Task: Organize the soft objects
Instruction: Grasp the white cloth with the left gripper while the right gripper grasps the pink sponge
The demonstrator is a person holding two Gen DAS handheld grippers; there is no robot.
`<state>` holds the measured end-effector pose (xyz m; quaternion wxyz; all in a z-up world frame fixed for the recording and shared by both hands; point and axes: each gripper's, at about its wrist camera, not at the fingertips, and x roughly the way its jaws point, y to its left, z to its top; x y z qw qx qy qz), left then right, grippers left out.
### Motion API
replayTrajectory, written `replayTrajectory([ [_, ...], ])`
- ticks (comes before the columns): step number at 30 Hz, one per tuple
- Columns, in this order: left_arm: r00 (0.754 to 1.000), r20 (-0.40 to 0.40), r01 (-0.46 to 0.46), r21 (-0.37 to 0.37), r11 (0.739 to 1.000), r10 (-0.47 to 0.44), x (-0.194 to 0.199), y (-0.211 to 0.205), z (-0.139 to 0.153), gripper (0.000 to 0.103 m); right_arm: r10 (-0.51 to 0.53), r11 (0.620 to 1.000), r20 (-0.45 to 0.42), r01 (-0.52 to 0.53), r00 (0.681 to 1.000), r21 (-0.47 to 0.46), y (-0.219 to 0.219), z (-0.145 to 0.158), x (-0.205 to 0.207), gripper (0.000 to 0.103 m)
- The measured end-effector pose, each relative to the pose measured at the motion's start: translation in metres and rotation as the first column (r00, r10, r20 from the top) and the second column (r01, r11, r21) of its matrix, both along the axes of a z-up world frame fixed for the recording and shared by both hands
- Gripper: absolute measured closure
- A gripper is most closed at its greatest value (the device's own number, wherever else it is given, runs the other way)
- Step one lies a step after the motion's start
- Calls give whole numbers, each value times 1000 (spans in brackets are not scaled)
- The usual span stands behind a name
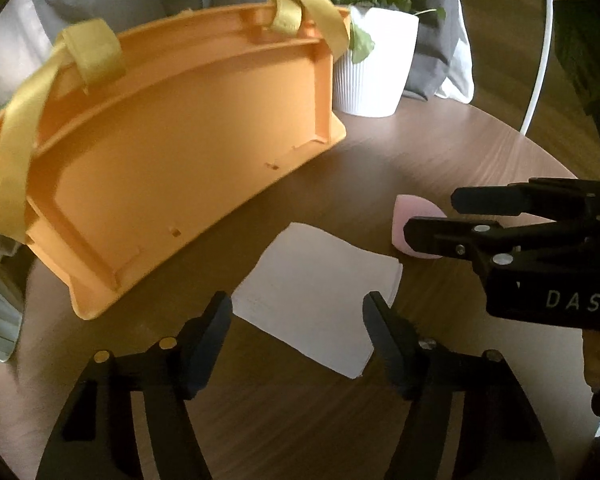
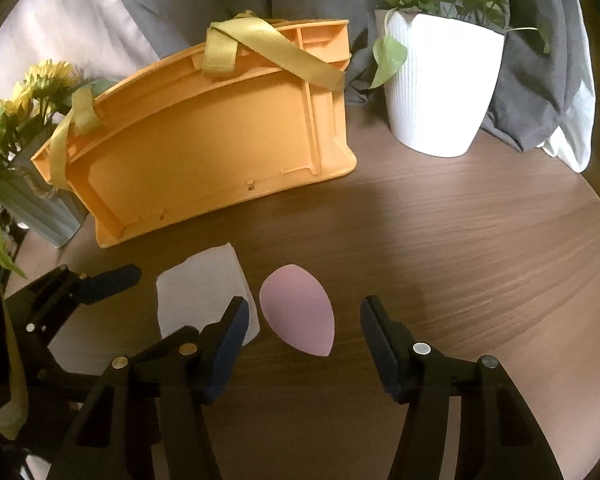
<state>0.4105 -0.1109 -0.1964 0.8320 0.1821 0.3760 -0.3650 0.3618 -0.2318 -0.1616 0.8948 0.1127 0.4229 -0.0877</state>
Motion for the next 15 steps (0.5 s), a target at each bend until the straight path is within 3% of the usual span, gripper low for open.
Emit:
replayTrajectory([
  [6, 999, -40, 1, -9, 1000, -1, 2, -1, -6, 56, 15, 1000, -11, -15, 1000, 16, 0, -8, 4, 48],
  [8, 999, -43, -2, -15, 1000, 1, 1, -2, -6, 68, 20, 999, -15, -20, 1000, 26, -1, -10, 5, 49],
  [13, 998, -56, -22, -32, 999, 21, 1, -2, -6, 88, 26, 998, -30, -24, 999, 55, -4, -17, 6, 58],
  [15, 997, -68, -39, -41, 998, 36, 0, 0, -5, 91, 32, 997, -29, -30, 999, 66, -4, -19, 6, 61],
])
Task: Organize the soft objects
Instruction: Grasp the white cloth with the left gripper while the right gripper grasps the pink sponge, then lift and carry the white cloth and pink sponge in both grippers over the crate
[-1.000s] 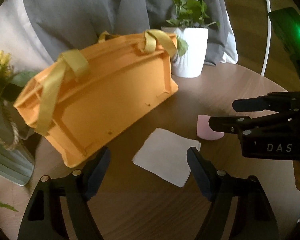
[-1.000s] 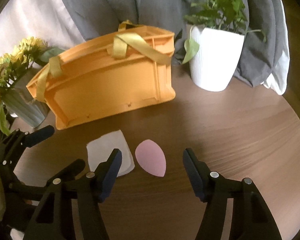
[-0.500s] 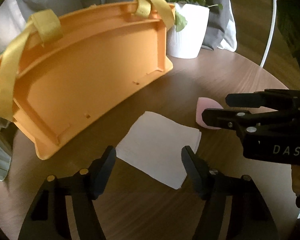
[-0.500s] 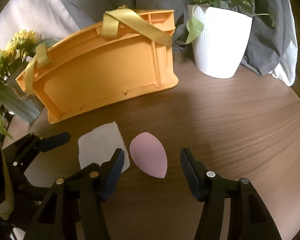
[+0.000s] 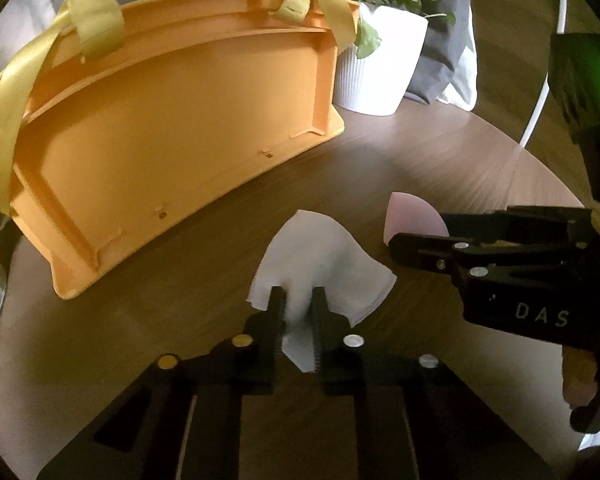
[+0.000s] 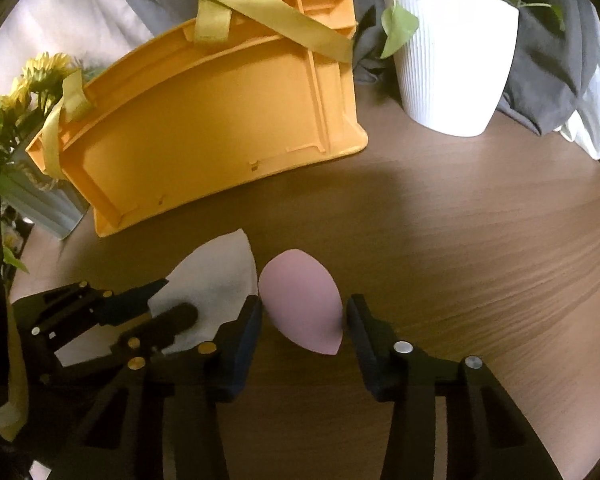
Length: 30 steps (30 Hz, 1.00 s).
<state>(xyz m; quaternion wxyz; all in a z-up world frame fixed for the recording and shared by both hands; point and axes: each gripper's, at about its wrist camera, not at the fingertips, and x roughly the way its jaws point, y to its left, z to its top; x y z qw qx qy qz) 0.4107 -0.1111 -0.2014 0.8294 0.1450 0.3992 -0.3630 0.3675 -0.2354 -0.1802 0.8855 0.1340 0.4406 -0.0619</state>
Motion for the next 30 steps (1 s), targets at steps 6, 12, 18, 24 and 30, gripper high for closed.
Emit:
replayTrajectory([
  [6, 997, -19, -76, -33, 997, 75, 0, 1, 6, 93, 8, 1000, 4, -8, 1000, 4, 0, 1, -2, 63],
  [12, 992, -9, -125, -62, 990, 125, -7, 5, 19, 94, 17, 1000, 23, -17, 1000, 5, 1, 10, -7, 63],
  [18, 986, 13, -164, -92, 982, 166, -18, 14, 34, 94, 33, 999, 49, -33, 998, 6, 3, 25, -16, 63],
  [24, 973, 18, -224, -134, 965, 228, -29, 25, 55, 94, 55, 998, 86, -56, 995, 7, 6, 45, -23, 63],
  [30, 963, 46, -255, -168, 952, 266, -42, 36, 76, 94, 85, 996, 129, -85, 988, -6, 12, 67, -31, 63],
])
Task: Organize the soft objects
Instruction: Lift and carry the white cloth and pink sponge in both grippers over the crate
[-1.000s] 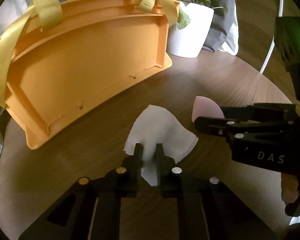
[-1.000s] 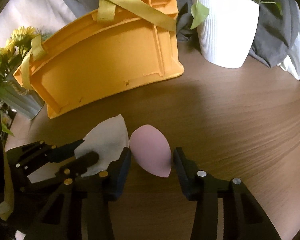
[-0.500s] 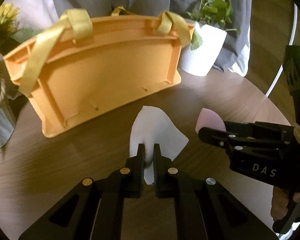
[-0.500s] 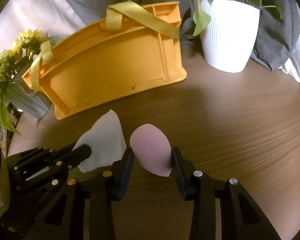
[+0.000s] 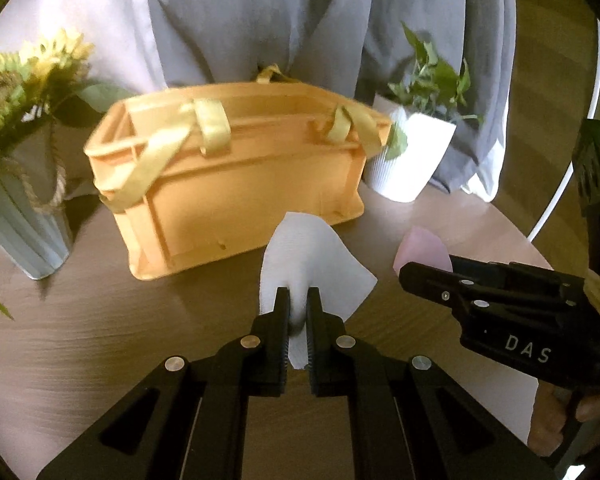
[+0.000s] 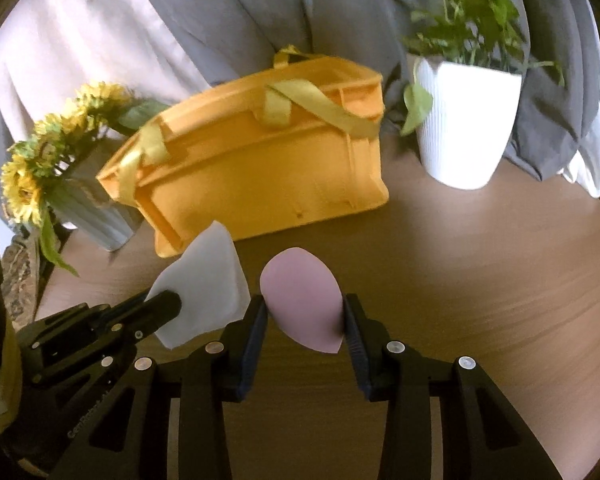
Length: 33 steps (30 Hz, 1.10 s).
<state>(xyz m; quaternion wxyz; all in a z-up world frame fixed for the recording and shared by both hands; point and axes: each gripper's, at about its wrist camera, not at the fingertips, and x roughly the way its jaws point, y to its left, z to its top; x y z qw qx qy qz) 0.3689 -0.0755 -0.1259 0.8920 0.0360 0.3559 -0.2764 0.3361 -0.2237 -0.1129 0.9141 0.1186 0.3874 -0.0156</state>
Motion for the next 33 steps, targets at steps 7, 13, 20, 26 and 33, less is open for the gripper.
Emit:
replayTrajectory([
  [7, 997, 68, -41, -8, 999, 42, -13, 6, 28, 94, 34, 999, 49, -34, 998, -6, 3, 23, -8, 63],
  [13, 990, 113, -78, -30, 997, 81, -25, 12, 49, 94, 64, 998, 95, -63, 993, -18, 4, 41, -15, 63],
  [20, 979, 157, -120, -55, 991, 128, -34, 15, 73, 94, 99, 995, 156, -96, 983, -30, 4, 64, -20, 63],
  [26, 966, 205, -149, -68, 986, 160, -41, 16, 91, 94, 122, 992, 217, -116, 969, -43, 5, 84, -23, 63],
  [33, 941, 265, -197, -81, 977, 212, -44, 17, 107, 94, 140, 990, 277, -128, 951, -61, 4, 104, -21, 63],
])
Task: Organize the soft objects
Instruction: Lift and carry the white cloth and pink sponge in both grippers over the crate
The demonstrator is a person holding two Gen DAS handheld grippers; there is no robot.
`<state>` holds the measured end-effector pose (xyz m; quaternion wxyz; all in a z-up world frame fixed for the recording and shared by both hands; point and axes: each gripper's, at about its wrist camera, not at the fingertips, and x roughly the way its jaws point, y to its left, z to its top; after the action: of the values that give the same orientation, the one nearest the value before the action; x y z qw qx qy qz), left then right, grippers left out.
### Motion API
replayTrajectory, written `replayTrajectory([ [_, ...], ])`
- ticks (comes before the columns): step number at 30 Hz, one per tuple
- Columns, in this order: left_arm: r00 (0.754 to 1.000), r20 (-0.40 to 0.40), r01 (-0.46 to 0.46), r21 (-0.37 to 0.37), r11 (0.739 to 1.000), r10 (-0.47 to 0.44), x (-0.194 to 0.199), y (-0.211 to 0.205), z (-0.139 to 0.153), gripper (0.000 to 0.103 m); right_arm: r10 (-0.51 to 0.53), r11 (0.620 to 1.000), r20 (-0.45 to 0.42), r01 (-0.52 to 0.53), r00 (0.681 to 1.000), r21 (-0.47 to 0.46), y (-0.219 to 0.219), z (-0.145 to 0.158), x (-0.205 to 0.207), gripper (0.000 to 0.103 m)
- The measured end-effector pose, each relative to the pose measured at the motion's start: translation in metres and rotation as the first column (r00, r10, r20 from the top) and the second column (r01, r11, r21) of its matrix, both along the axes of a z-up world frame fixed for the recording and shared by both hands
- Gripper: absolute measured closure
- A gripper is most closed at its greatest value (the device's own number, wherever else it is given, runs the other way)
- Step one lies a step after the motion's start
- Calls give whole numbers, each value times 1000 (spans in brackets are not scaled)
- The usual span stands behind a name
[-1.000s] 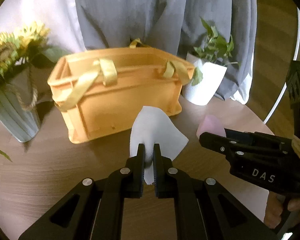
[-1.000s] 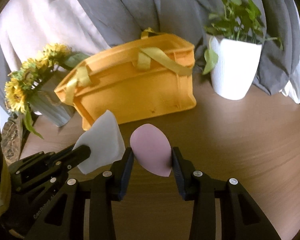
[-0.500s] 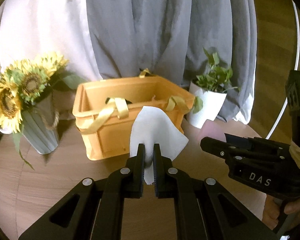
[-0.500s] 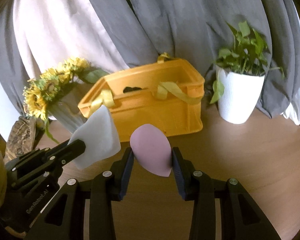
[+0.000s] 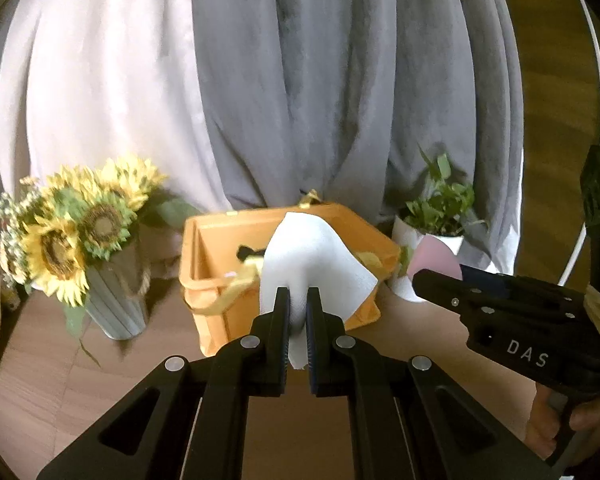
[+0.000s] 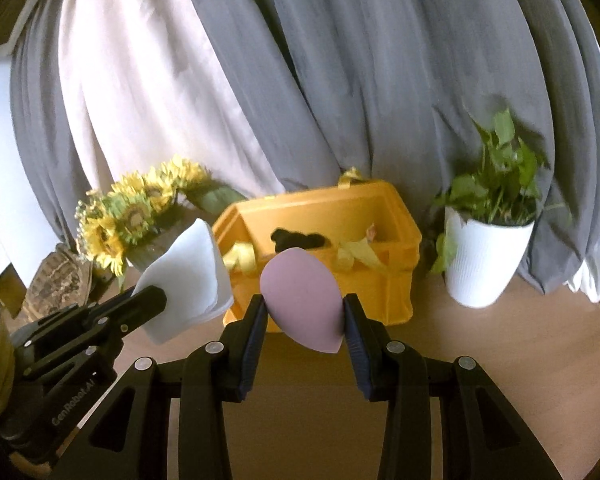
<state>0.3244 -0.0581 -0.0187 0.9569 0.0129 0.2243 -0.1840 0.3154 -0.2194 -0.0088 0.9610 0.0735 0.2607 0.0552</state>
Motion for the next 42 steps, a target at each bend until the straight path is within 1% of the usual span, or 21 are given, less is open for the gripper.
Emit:
replayTrajectory([
  [7, 999, 44, -19, -21, 1000, 20, 3, 3, 14, 94, 22, 1000, 54, -21, 998, -14, 2, 17, 7, 63],
  [16, 993, 110, -33, -35, 999, 36, 18, 5, 36, 94, 32, 999, 112, -30, 993, -22, 3, 35, 20, 63],
  [24, 989, 145, -35, -43, 998, 41, 38, 4, 48, 94, 35, 999, 165, -30, 986, -35, 3, 50, 36, 63],
  [35, 989, 136, -51, -38, 998, 55, 74, -4, 50, 94, 21, 999, 174, -14, 984, -40, -4, 52, 71, 63],
  [42, 994, 94, -57, -48, 997, 61, 101, -11, 46, 94, -5, 999, 148, 11, 989, -34, -14, 50, 99, 63],
])
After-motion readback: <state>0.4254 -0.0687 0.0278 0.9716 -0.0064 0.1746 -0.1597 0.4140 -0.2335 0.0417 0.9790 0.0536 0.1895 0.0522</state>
